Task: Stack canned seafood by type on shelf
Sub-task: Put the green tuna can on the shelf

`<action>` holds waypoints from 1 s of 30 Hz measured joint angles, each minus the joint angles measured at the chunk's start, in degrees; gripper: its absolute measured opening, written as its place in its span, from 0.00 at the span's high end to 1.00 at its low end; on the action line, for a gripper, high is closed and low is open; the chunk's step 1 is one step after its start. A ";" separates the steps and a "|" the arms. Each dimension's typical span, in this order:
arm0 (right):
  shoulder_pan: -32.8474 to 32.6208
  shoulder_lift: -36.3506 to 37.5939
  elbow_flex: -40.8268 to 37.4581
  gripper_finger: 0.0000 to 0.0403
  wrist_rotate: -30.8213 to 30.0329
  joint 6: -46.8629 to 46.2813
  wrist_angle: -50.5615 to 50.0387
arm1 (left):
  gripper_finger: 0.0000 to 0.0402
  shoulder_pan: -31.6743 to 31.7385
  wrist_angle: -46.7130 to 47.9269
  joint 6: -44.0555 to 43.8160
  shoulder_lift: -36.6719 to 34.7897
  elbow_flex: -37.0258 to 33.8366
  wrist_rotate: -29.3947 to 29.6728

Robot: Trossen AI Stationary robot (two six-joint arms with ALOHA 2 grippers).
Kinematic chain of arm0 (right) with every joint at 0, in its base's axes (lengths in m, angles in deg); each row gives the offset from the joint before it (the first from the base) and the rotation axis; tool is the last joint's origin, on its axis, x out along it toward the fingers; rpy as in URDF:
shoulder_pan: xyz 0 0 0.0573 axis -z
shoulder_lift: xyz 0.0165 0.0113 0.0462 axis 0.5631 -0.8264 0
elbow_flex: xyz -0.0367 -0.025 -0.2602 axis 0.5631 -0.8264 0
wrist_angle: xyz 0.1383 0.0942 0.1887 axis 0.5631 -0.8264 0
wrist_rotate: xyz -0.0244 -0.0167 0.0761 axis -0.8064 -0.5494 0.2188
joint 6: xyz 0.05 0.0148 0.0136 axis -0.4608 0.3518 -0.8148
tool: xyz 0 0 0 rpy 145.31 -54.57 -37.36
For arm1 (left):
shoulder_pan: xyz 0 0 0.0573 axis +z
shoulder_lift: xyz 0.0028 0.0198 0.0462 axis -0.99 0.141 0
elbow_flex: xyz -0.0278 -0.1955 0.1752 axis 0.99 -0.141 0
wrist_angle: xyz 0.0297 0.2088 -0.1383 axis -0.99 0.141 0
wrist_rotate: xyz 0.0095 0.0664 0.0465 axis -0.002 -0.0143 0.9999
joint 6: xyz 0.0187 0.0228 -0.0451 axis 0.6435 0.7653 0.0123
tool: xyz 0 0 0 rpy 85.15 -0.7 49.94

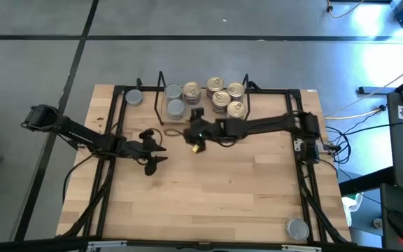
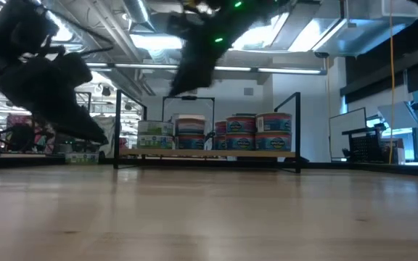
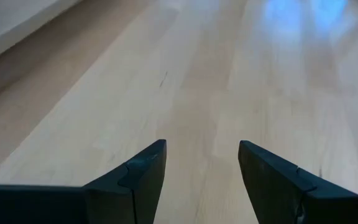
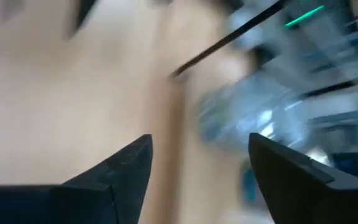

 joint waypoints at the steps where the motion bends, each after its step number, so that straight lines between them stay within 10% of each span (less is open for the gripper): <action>1: -0.88 0.74 -0.05 0.36 1.41 -1.57 -4.63 | 0.50 -0.14 4.96 0.25 0.02 2.41 -0.02; 7: -4.74 2.58 -1.45 0.43 15.75 -14.26 -26.97 | 0.50 -0.15 40.39 1.05 0.09 21.39 1.52; 13: -6.58 2.43 -11.51 0.49 18.66 -20.76 -26.59 | 0.50 -0.13 59.75 1.64 0.07 34.65 11.37; 30: -6.74 2.63 -22.37 0.52 18.75 -25.14 -15.78 | 0.62 14.29 81.06 -2.04 1.12 36.59 16.76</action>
